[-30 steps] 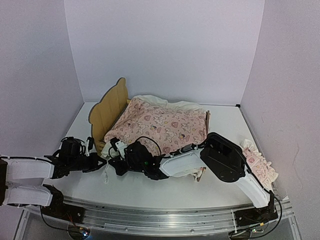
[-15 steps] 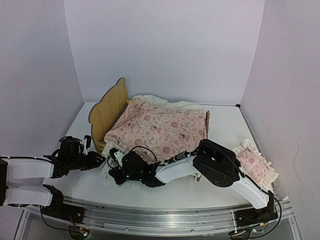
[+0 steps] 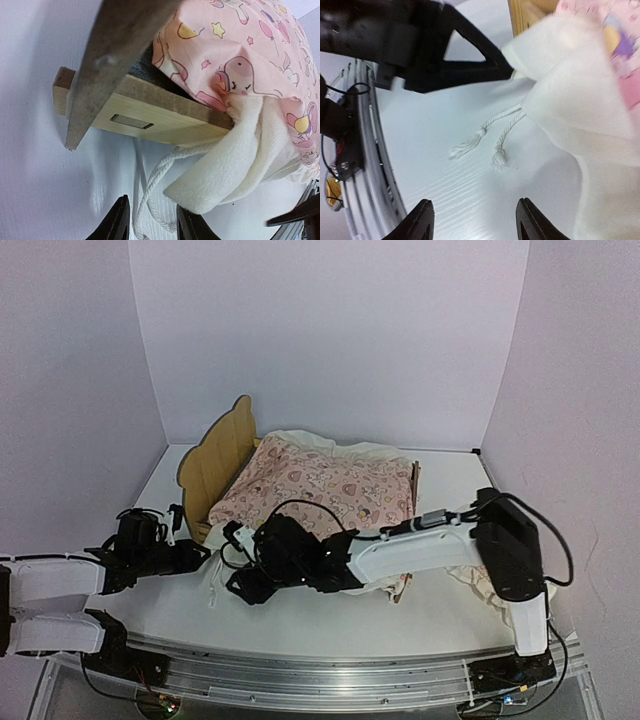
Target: Set up the pet bed
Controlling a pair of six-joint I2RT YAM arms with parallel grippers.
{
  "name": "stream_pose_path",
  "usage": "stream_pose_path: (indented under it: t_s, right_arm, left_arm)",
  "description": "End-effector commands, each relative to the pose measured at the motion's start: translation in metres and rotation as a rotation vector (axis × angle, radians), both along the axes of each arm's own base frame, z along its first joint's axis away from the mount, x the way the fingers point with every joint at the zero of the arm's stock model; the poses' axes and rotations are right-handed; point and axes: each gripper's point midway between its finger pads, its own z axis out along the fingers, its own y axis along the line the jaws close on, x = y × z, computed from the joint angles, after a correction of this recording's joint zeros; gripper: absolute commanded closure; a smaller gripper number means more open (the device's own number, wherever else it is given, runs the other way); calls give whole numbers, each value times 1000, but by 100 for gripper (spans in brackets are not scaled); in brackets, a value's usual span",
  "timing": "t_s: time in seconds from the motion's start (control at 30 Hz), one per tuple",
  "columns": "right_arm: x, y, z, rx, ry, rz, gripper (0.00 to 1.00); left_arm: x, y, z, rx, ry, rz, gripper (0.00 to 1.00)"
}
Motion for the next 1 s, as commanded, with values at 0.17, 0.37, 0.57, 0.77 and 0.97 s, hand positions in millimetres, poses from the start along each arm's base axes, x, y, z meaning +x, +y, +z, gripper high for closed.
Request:
stream_pose_path:
  t_s: [0.17,0.37,0.57,0.77,0.97]
  right_arm:
    - [63,-146,96,-210,-14,-491,45]
    - [119,-283,95,-430,34,-892,40]
    - [148,-323,63,-487,181,-949,40]
    - [158,-365,24,-572,290,-1001,44]
    - [180,-392,19,-566,352,-974,47]
  left_arm:
    - [3,-5,39,-2,-124,-61,67]
    - [-4,-13,78,-38,-192,-124,65]
    - [-6,-16,125,-21,-362,-184,62]
    - [-6,-21,147,-5,-424,-242,61]
    - [1,-26,206,-2,-615,-315,60]
